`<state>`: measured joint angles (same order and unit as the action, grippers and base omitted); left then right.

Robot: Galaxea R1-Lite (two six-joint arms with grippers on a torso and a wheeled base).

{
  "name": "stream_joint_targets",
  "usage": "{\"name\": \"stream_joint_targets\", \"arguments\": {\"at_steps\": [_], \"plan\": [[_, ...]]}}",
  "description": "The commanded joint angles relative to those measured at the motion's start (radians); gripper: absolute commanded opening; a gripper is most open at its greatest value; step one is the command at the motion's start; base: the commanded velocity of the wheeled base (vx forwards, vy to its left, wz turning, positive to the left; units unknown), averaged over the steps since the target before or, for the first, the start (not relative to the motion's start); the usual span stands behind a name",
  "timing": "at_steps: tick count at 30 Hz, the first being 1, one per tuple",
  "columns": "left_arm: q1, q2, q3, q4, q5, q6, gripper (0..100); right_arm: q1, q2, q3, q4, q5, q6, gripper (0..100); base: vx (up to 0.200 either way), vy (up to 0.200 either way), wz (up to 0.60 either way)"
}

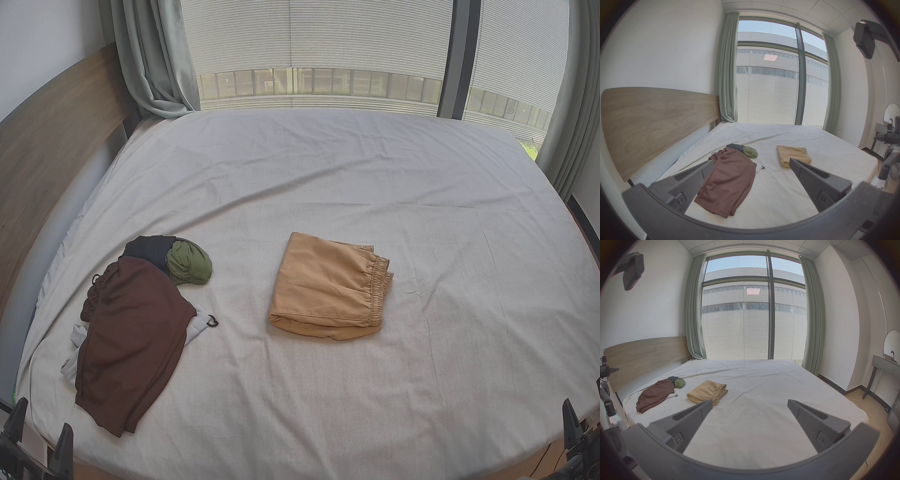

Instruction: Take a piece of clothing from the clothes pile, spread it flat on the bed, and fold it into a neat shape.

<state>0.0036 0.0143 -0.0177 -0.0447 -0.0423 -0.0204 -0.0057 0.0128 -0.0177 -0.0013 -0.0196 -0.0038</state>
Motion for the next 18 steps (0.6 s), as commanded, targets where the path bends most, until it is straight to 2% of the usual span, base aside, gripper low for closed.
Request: {"name": "stream_joint_targets", "arguments": {"at_steps": [1, 6, 18], "plan": [[0.004, -0.011, 0.018, 0.042, 0.038, 0.071, 100, 0.0, -0.013, 0.018, 0.0, 0.0, -0.001, 100, 0.0, 0.0, 0.0], [0.001, -0.011, 0.016, 0.049, 0.052, 0.037, 100, 0.0, -0.013, 0.018, 0.0, 0.0, 0.001, 100, 0.0, 0.0, 0.0], [-0.001, -0.011, 0.016, 0.048, 0.047, 0.045, 100, 0.001, -0.013, 0.016, 0.001, 0.004, -0.008, 100, 0.0, 0.0, 0.0]]}}
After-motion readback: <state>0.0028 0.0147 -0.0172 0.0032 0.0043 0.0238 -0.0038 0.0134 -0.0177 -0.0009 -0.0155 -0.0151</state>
